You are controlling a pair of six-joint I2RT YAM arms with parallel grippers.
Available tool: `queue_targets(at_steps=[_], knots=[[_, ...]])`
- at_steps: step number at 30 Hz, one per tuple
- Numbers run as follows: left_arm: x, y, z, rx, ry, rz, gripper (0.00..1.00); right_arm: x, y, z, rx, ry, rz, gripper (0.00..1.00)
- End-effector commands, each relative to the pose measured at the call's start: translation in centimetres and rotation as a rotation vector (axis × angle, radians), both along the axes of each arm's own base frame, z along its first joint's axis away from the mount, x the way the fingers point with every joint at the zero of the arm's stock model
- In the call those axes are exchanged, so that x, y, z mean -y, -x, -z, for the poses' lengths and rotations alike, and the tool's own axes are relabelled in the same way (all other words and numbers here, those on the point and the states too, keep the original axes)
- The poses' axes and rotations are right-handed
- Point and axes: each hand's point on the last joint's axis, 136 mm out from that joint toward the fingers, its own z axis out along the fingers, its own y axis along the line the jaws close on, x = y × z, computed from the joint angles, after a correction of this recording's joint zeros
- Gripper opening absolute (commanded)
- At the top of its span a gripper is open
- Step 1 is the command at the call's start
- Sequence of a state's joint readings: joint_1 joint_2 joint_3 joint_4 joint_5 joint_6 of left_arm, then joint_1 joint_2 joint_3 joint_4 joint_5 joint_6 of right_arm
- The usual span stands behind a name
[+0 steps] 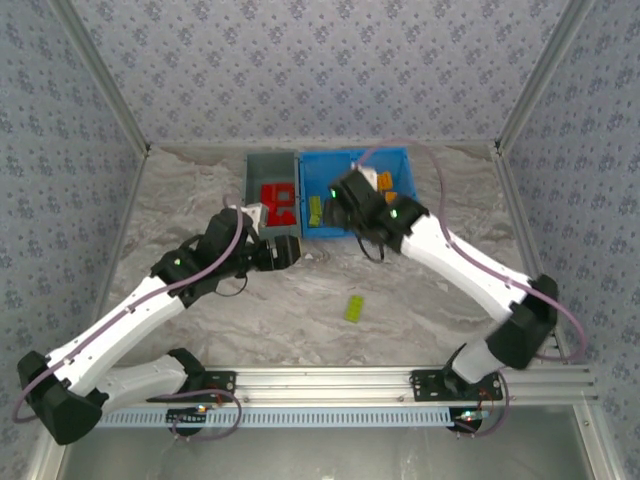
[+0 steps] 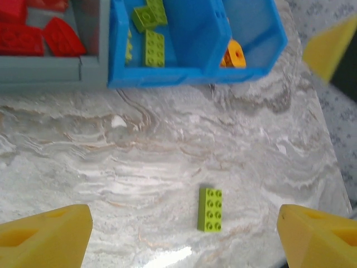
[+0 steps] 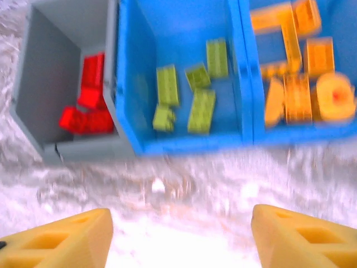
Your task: Sort the legos into containers by color
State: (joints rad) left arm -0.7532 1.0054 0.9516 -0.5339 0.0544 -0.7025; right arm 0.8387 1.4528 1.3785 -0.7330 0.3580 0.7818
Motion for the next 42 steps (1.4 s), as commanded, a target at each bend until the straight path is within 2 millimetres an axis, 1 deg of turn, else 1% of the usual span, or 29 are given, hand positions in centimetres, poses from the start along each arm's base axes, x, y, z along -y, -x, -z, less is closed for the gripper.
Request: queue_targets(at_steps=[1,3,4,6,8,10,12,16,17,19,23,30,32,35,37,39,40,42], knots=[[1.4,3.0,1.7,-0.043,0.012,0.142,0.86,2.4,4.9,6.5,-0.142,0.025,0.117,0.73],[1.7,4.5,2.8,-0.071,0.019,0.186,0.86,2.6,7.2,8.7,-0.199,0.023,0.118,0.74],[1.8,5.1,3.5,-0.087,0.024,0.199,0.86,2.3,8.2,9.8,-0.227,0.014,0.112,0.75],[1.6,5.9,4.6,-0.112,0.037,0.195,0.86,1.7,9.5,12.0,-0.277,0.001,0.103,0.75],[1.4,6.3,5.4,-0.129,0.057,0.182,0.86,1.5,10.3,14.0,-0.322,0.005,0.111,0.76],[1.1,6.6,6.0,-0.137,0.071,0.165,0.86,1.5,10.8,15.6,-0.363,0.028,0.118,0.76],[0.9,6.6,6.3,-0.140,0.076,0.152,0.86,1.7,11.0,16.7,-0.384,0.044,0.125,0.77],[0.7,6.7,6.6,-0.143,0.074,0.146,0.86,1.4,11.1,18.3,-0.418,0.047,0.117,0.76],[0.7,6.7,6.6,-0.143,0.071,0.146,0.86,0.9,10.9,18.5,-0.418,0.030,0.116,0.75],[0.7,6.7,6.6,-0.143,0.069,0.145,0.86,1.0,11.0,19.4,-0.441,0.041,0.125,0.71],[0.7,6.6,6.4,-0.139,0.069,0.144,0.86,0.9,11.0,20.3,-0.457,0.052,0.134,0.66],[0.8,6.5,6.3,-0.134,0.070,0.142,0.86,1.6,11.6,21.9,-0.499,0.097,0.160,0.61],[0.8,6.5,6.2,-0.133,0.069,0.139,0.86,1.6,11.6,22.1,-0.500,0.099,0.163,0.57],[0.8,6.4,6.1,-0.130,0.071,0.137,0.86,1.5,11.3,22.2,-0.491,0.099,0.159,0.47],[0.7,6.4,6.0,-0.126,0.071,0.132,0.86,1.5,11.1,21.9,-0.473,0.105,0.156,0.40],[0.7,6.3,5.8,-0.120,0.070,0.127,0.86,1.4,10.6,21.0,-0.437,0.115,0.143,0.31],[0.6,6.1,5.6,-0.115,0.071,0.118,0.86,1.4,10.3,20.1,-0.406,0.128,0.130,0.29],[0.6,5.7,4.6,-0.092,0.080,0.104,0.86,1.4,9.3,17.9,-0.347,0.158,0.104,0.27]])
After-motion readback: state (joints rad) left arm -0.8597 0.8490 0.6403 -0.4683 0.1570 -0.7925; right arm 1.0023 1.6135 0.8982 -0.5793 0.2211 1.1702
